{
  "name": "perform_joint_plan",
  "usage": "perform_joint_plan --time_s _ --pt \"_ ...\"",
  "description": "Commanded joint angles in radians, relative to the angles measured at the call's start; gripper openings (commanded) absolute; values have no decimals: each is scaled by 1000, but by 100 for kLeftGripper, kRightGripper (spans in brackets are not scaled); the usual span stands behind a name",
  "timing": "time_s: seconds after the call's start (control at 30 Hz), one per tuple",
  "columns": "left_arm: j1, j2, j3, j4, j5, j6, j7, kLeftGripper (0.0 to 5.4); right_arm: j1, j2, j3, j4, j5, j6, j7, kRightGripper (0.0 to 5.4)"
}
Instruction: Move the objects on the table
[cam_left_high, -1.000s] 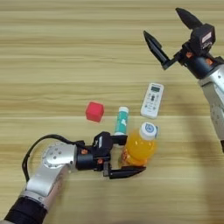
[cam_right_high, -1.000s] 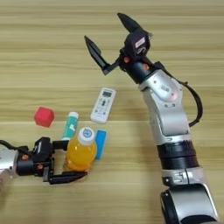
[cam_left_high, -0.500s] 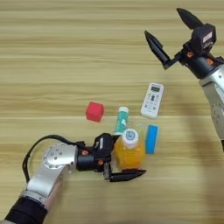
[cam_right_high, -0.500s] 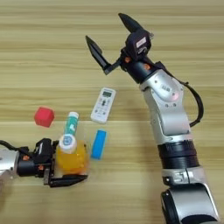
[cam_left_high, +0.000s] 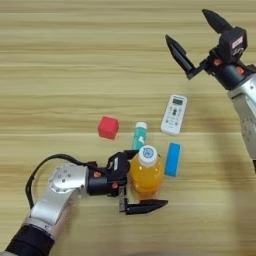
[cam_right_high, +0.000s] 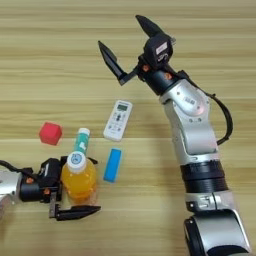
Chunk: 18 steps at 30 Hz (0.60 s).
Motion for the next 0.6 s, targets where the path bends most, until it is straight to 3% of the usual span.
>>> perform_joint_plan --time_s 0.03,0.6 --pt "2 18 5 -19 8 4 0 537 -21 -7 -4 2 9 11 6 540" --pt "26 58 76 -239 -70 29 30 537 -19 -8 -6 6 11 8 9 540"
